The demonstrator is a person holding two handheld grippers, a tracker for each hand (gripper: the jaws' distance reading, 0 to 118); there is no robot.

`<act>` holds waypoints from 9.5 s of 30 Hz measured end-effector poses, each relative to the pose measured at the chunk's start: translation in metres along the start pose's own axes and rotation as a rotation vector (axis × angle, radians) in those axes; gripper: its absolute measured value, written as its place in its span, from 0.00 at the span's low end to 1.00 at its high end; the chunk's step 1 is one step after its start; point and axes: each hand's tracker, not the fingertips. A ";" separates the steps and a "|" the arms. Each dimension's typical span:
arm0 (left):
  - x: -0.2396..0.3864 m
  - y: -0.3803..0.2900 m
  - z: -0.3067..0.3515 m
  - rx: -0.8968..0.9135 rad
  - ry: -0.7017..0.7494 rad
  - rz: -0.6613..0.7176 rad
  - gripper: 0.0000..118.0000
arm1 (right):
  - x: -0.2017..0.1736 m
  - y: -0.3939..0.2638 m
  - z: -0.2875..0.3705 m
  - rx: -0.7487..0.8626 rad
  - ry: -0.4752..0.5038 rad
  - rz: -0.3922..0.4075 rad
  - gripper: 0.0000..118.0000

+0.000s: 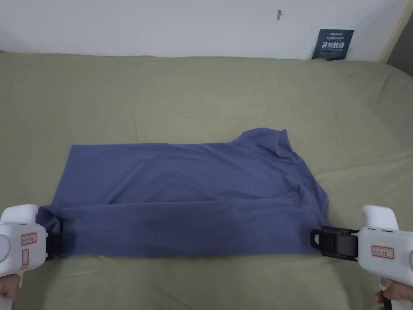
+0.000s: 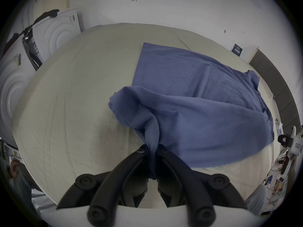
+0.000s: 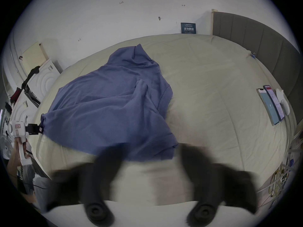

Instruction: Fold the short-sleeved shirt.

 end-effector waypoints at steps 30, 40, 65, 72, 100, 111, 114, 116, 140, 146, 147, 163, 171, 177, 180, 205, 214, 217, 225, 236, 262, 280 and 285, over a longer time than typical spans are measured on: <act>-0.015 -0.066 0.075 -0.047 0.009 -0.034 0.05 | 0.005 -0.047 0.077 -0.116 -0.020 0.060 0.09; -0.021 -0.107 0.092 -0.070 -0.001 -0.010 0.05 | 0.007 -0.083 0.087 -0.166 -0.023 0.034 0.10; 0.004 -0.003 0.115 0.247 -0.038 -0.039 0.00 | -0.041 -0.001 0.099 0.162 -0.076 0.066 0.07; 0.002 0.076 0.008 0.104 0.043 0.010 0.09 | -0.044 0.022 0.059 0.099 -0.076 0.082 0.07; 0.003 0.122 -0.079 -0.050 0.073 -0.095 0.00 | -0.010 0.132 -0.097 -0.106 -0.099 0.086 0.16; 0.003 0.118 -0.087 -0.051 0.070 -0.101 0.00 | -0.014 0.141 -0.158 -0.319 -0.130 0.144 1.00; 0.009 0.114 -0.080 -0.047 0.065 -0.101 0.00 | -0.011 0.137 -0.149 -0.286 -0.177 0.185 0.79; 0.010 0.113 -0.078 -0.045 0.063 -0.098 0.00 | -0.008 0.139 -0.133 -0.260 -0.157 0.181 0.46; -0.032 0.001 0.112 0.077 -0.033 -0.060 0.00 | -0.012 0.053 0.105 -0.006 0.033 0.145 0.01; -0.047 -0.057 0.129 0.096 -0.054 -0.046 0.00 | -0.002 -0.013 0.134 -0.010 0.042 0.109 0.01; -0.048 -0.067 0.129 0.090 -0.060 -0.049 0.00 | 0.001 -0.024 0.135 -0.017 0.040 0.106 0.01; -0.048 -0.128 0.106 0.080 -0.020 -0.071 0.81 | 0.009 -0.086 0.107 -0.132 -0.066 0.063 0.64; -0.023 -0.124 0.167 0.209 0.098 -0.208 0.97 | -0.024 -0.073 0.142 0.053 -0.080 0.029 1.00; -0.013 -0.123 0.223 0.499 -0.064 -0.035 0.00 | -0.077 -0.079 0.175 0.284 -0.142 0.085 0.11; -0.008 -0.126 0.227 0.491 -0.040 -0.041 0.00 | -0.097 -0.082 0.188 0.341 -0.112 0.039 0.02; -0.142 -0.062 0.062 -0.162 -0.479 0.206 0.99 | -0.128 -0.105 0.165 0.252 -0.165 0.003 0.02; -0.127 -0.064 0.007 -0.278 -0.802 0.334 0.97 | -0.128 -0.104 0.164 0.236 -0.164 0.005 0.02; -0.120 -0.063 0.003 -0.298 -0.897 0.396 0.92 | -0.126 -0.105 0.164 0.239 -0.163 -0.008 0.02; -0.126 -0.068 -0.012 -0.267 -0.770 0.399 0.05 | -0.116 -0.105 0.172 0.249 -0.126 -0.010 0.02; -0.177 -0.035 0.062 -0.126 -0.584 0.447 0.04 | -0.106 -0.089 0.181 0.279 -0.079 0.008 0.02; 0.180 -0.044 0.058 -0.214 -0.213 -0.154 0.33 | -0.088 -0.104 0.189 0.293 -0.053 -0.002 0.02; 0.103 -0.058 0.032 -0.278 -0.576 0.046 0.00 | -0.096 -0.103 0.171 0.230 0.009 -0.032 0.02; 0.160 -0.085 -0.014 -0.355 -0.609 0.050 0.00 | -0.096 -0.106 0.170 0.215 0.009 -0.048 0.02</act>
